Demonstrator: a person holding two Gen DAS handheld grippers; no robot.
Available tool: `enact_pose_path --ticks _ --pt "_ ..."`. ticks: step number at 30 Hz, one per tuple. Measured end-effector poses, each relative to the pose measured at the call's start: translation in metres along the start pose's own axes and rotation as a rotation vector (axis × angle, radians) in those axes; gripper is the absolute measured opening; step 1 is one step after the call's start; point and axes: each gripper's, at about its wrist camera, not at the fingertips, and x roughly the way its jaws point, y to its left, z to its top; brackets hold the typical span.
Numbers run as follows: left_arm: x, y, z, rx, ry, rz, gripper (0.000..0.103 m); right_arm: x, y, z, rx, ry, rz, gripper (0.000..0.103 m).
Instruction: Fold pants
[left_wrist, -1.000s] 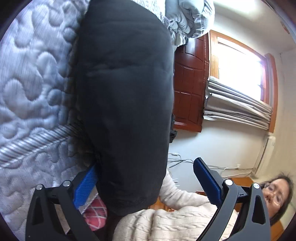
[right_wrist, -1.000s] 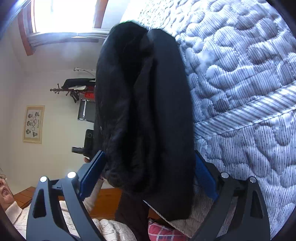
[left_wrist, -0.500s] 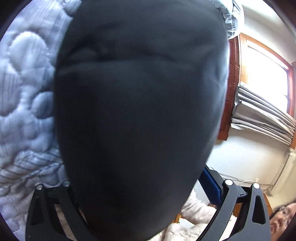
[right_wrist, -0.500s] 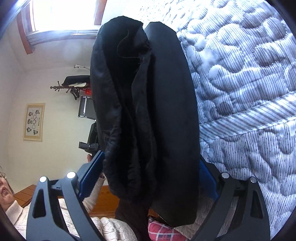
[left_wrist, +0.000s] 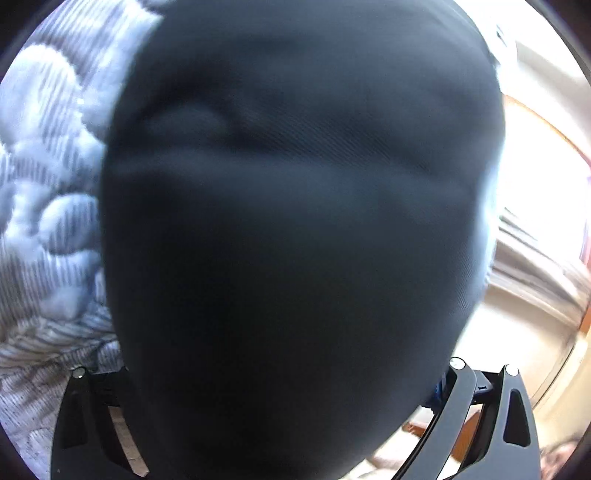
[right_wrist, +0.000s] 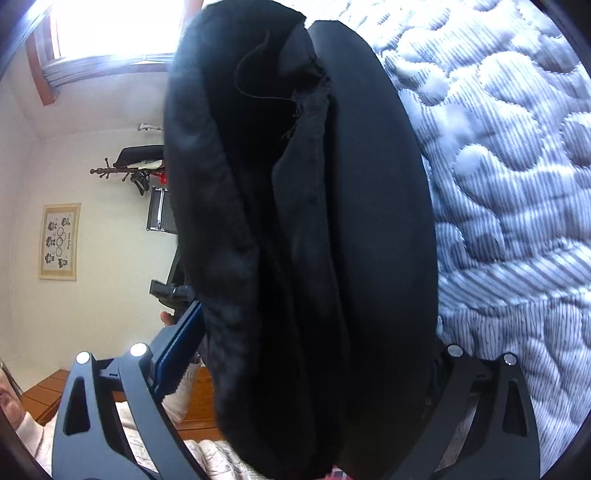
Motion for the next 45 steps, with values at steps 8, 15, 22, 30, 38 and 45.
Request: enact_pose_path --ticks 8,15,22,30,38,45 --pt "-0.012 -0.01 -0.013 0.038 -0.058 0.049 0.087 -0.005 0.003 -0.01 0.001 -0.039 -0.031 0.066" --pt "-0.03 -0.024 -0.03 0.102 -0.14 0.05 0.055 -0.008 0.033 -0.028 -0.072 -0.087 -0.06 0.039" --pt "-0.048 -0.033 -0.044 0.145 -0.173 -0.028 0.044 -0.012 0.074 -0.041 -0.163 -0.124 -0.1 0.035" --pt "-0.032 -0.047 -0.055 0.224 -0.222 -0.115 0.044 -0.018 0.134 -0.031 -0.304 -0.15 -0.161 0.035" --pt "-0.067 -0.07 -0.03 0.311 -0.319 -0.158 0.044 -0.015 0.186 0.014 -0.443 -0.163 -0.16 0.035" --pt "-0.125 -0.097 -0.008 0.363 -0.416 -0.124 0.044 0.012 0.204 0.087 -0.487 -0.147 -0.082 0.035"
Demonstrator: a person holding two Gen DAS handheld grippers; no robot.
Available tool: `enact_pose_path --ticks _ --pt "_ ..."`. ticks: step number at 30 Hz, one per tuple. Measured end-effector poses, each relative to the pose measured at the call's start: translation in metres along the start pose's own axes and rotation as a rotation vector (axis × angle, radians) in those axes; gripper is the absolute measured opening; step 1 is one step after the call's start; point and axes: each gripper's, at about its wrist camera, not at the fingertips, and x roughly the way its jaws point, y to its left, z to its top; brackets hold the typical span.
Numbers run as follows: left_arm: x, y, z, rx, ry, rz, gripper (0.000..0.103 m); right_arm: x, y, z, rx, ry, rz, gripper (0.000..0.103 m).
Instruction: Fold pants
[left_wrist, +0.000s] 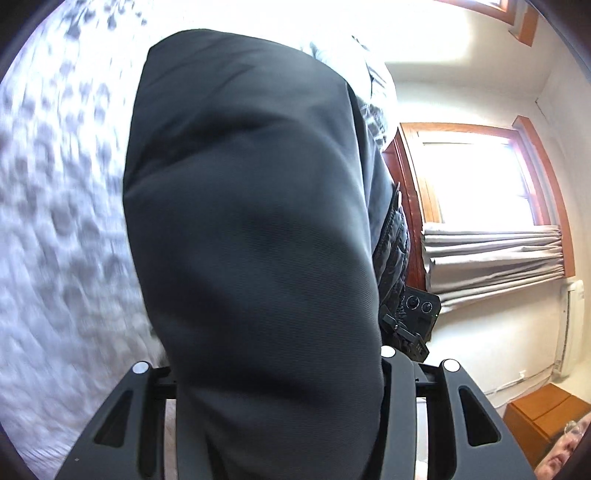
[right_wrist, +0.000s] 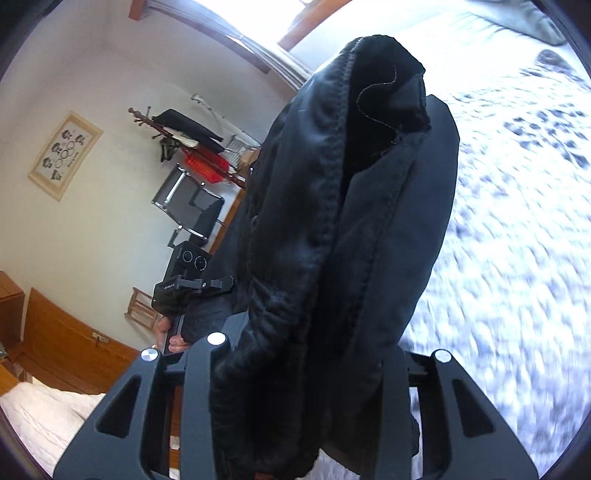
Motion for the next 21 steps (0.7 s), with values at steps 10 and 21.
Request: enact_pose_path --ticks 10,21 --pt "0.021 0.019 0.076 -0.021 -0.035 0.069 0.044 0.061 -0.059 0.067 0.053 0.052 0.068 0.035" --pt "0.011 0.1 0.058 -0.05 0.016 0.122 0.049 0.103 -0.142 0.063 0.23 0.133 0.114 0.038"
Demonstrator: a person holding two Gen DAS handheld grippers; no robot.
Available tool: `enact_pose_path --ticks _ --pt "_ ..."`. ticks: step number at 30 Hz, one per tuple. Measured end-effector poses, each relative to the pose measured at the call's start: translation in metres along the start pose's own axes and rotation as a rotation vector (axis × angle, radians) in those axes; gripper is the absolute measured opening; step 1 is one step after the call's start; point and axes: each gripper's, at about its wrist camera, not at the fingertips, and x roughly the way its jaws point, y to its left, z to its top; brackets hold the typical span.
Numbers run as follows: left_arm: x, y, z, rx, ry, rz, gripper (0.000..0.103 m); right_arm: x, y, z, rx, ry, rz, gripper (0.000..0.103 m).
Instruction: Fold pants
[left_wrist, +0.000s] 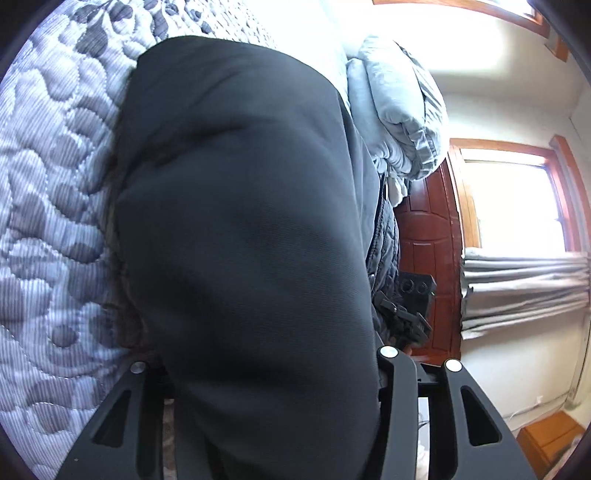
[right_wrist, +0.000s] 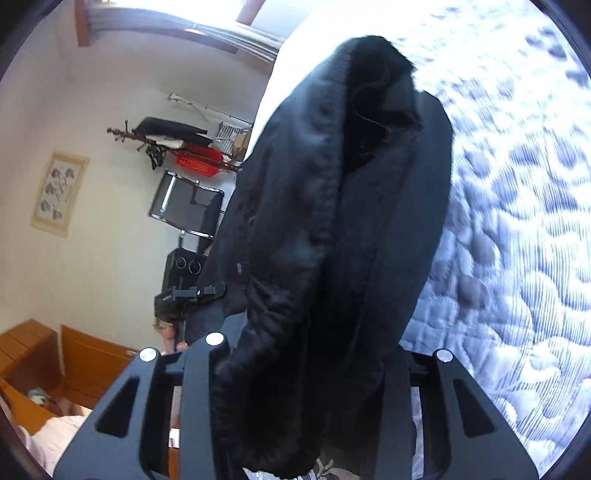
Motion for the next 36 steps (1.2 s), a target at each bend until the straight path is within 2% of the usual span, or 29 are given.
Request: enact_pose_path --ticks 4,5,7,12,20,28,31,36 --pt "-0.001 0.006 -0.014 0.029 0.002 0.034 0.058 0.001 -0.019 -0.007 0.041 -0.005 0.018 0.05" --pt "0.0 0.01 -0.003 0.03 0.0 0.034 0.059 0.0 -0.024 -0.008 0.051 -0.008 0.022 0.053" --pt "-0.004 0.011 -0.008 0.047 -0.005 0.034 0.061 -0.004 -0.033 -0.011 0.059 -0.017 0.039 0.055" --pt "-0.006 0.014 -0.012 0.08 -0.001 0.048 0.064 -0.01 -0.039 -0.015 0.062 -0.019 0.058 0.058" --pt "-0.005 -0.003 -0.007 0.116 -0.01 0.095 0.071 -0.044 -0.057 -0.033 0.07 -0.045 0.059 0.061" --pt "-0.022 -0.009 -0.019 0.131 -0.043 0.159 0.079 -0.097 -0.078 -0.074 0.085 -0.082 -0.003 0.065" --pt "-0.035 -0.009 -0.027 0.13 -0.07 0.19 0.082 -0.11 -0.078 -0.088 0.091 -0.084 -0.04 0.065" --pt "-0.058 -0.008 -0.046 0.119 -0.13 0.266 0.093 -0.134 -0.067 -0.117 0.086 -0.127 -0.082 0.067"
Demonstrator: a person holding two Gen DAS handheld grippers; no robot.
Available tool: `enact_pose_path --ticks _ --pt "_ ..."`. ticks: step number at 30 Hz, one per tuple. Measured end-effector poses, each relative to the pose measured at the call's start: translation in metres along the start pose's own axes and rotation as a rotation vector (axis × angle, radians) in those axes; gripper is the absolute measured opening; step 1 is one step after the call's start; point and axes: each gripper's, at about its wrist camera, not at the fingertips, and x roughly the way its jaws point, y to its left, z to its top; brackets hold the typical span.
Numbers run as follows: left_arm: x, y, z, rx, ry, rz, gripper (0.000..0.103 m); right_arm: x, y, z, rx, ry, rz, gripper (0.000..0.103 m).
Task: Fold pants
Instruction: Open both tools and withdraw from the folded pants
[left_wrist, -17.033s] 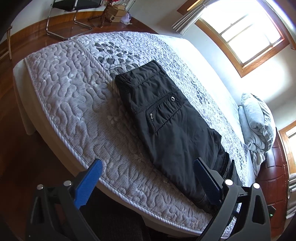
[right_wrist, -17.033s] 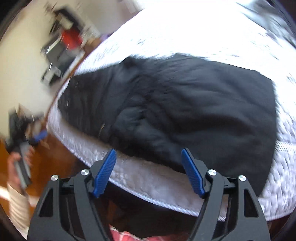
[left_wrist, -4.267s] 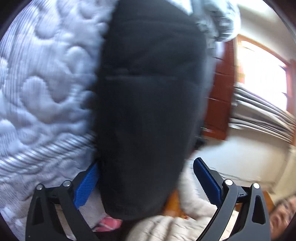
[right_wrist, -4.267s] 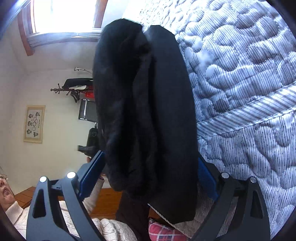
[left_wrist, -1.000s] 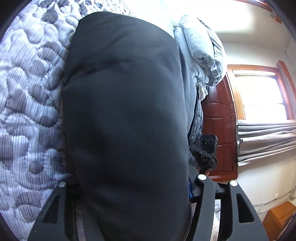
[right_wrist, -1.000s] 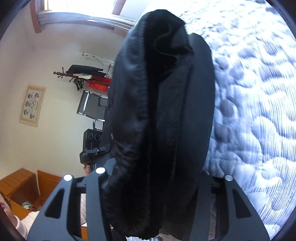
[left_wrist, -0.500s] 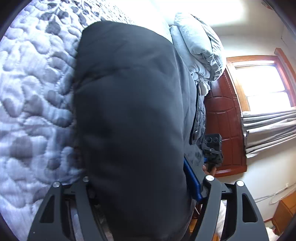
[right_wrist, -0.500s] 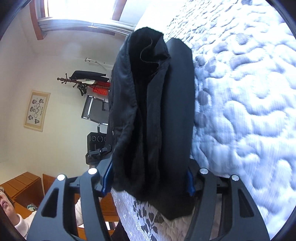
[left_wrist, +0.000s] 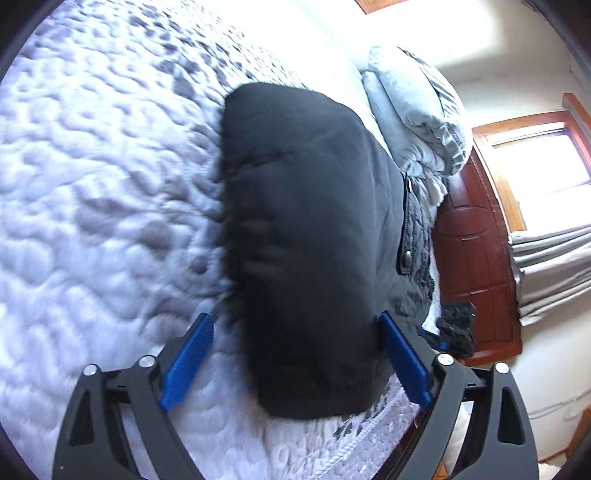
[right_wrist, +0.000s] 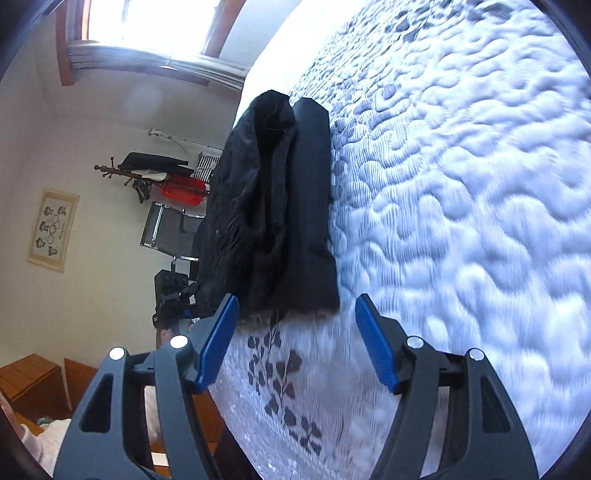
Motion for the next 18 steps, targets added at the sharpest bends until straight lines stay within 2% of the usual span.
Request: enact_pose_path --ticks 3,5,7,10,12,16,18 --pt "-0.013 0.004 -0.009 -0.013 -0.023 0.054 0.096 -0.008 0.011 -0.014 -0.003 -0.024 -0.048 0.072" --pt "-0.025 0.006 -0.019 -0.024 -0.042 0.12 0.097 -0.014 0.018 -0.027 0.002 -0.045 -0.103 0.075" --pt "-0.035 0.007 -0.028 -0.027 -0.06 0.173 0.099 -0.02 0.022 -0.038 0.006 -0.067 -0.167 0.087" --pt "-0.046 0.006 -0.042 -0.042 -0.074 0.289 0.099 -0.024 0.039 -0.056 -0.007 -0.114 -0.309 0.091" --pt "-0.051 0.005 -0.055 -0.05 -0.077 0.328 0.099 -0.024 0.048 -0.066 -0.017 -0.133 -0.383 0.093" --pt "-0.051 -0.005 -0.074 0.018 -0.072 0.408 0.099 -0.008 0.068 -0.081 -0.06 -0.14 -0.625 0.097" --pt "-0.047 -0.011 -0.082 0.042 -0.045 0.468 0.099 0.004 0.073 -0.089 -0.066 -0.127 -0.693 0.098"
